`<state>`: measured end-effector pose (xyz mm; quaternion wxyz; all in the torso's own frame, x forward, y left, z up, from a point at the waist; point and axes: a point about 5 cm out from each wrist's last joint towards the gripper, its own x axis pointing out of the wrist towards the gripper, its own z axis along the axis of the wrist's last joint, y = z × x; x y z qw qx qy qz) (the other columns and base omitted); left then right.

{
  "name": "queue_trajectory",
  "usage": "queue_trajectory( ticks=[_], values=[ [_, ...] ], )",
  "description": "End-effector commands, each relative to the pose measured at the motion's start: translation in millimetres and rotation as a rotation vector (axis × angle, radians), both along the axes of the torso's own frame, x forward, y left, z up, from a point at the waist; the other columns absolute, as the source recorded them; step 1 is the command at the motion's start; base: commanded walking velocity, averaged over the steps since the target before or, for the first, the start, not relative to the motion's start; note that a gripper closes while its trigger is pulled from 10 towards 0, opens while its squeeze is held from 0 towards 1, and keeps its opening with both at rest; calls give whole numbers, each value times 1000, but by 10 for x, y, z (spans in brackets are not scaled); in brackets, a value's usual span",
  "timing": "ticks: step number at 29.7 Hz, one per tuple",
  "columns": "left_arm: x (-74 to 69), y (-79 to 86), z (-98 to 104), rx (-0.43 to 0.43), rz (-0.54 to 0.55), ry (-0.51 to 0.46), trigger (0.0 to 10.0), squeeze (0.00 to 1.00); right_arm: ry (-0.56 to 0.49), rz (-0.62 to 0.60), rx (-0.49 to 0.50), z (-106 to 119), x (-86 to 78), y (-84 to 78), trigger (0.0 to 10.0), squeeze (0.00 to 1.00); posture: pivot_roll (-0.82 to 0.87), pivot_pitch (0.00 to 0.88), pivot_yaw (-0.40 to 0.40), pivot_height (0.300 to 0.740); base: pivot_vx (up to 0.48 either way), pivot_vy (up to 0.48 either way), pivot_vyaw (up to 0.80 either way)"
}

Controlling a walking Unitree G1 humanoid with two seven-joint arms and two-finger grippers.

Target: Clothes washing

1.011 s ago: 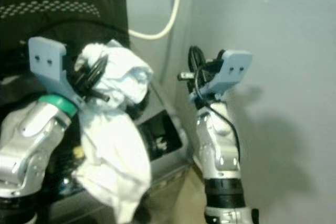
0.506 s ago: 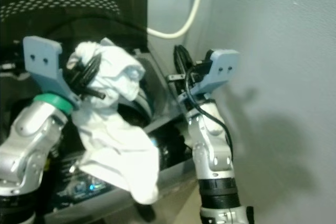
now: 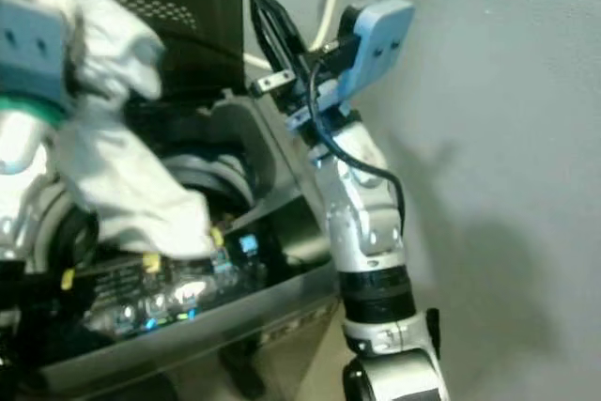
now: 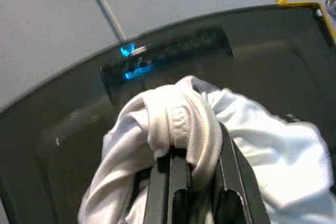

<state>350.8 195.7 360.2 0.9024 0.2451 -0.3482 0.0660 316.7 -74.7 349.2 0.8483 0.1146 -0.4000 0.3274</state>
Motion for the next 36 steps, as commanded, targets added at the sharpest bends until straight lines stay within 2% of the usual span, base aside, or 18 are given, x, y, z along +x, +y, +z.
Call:
queue_trajectory(
  ticks=[1,2,3,4,8,9,15,16,18,19,22,23,24,27,33,34,35,36],
  values=[
    [79,-54,116,67,2,-24,10000,0,6,2,13,-7,-15,-8,10000,0,105,83,-22,731,0,0,0],
    [264,-140,254,119,-58,60,10000,0,17,-13,23,-35,-44,-39,10000,0,94,101,-4,731,0,0,0],
    [264,-140,254,119,-58,60,10000,0,17,-13,23,-35,-44,-39,10000,0,94,101,-4,731,0,0,0],
    [345,-241,169,123,-174,192,10000,0,28,-23,22,-73,-52,-59,10000,0,85,106,14,731,0,0,0],
    [380,-316,91,124,-262,278,10000,0,35,-28,20,-97,-56,-70,10000,0,85,106,14,731,0,0,0],
    [397,-425,-88,113,-388,424,10000,0,47,-40,20,-134,-57,-91,10000,0,74,109,23,731,0,0,0],
    [397,-425,-88,113,-388,424,10000,0,47,-40,20,-134,-57,-91,10000,0,74,109,23,731,0,0,0],
    [266,-538,-321,70,-535,539,10000,0,67,-65,19,-202,-65,-136,10000,0,54,100,44,731,0,0,0],
    [266,-538,-321,70,-535,539,10000,0,67,-65,19,-202,-65,-136,10000,0,54,100,44,731,0,0,0],
    [6,-529,-555,-19,-584,598,10000,1000,87,-92,17,-269,-41,-196,10000,0,89,79,26,731,0,0,0],
    [6,-529,-555,-19,-584,598,10000,1000,87,-92,17,-269,-41,-196,10000,0,89,79,26,731,0,0,0],
    [-213,-501,-700,-104,-576,641,10000,1000,102,-107,12,-313,-16,-234,10000,0,105,79,18,731,0,0,0],
    [-213,-501,-700,-104,-576,641,10000,1000,102,-107,12,-313,-16,-234,10000,0,105,79,18,731,0,0,0],
    [-493,-417,-903,-293,-593,730,10000,1000,117,-104,-3,-348,40,-243,10000,0,135,90,1,731,0,0,0],
    [-564,-412,-956,-321,-638,767,10000,1000,122,-100,-8,-354,47,-236,10000,0,141,93,-1,731,0,0,0],
    [-648,-397,-925,-259,-659,724,10000,0,130,-101,-10,-370,50,-239,10000,0,144,100,-4,731,0,0,0],
    [-648,-397,-925,-259,-659,724,10000,0,130,-101,-10,-370,50,-239,10000,0,144,100,-4,731,0,0,0],
    [-696,-402,-854,-135,-641,633,10000,0,137,-102,-10,-385,49,-243,10000,0,144,100,-4,731,0,0,0]
  ],
)
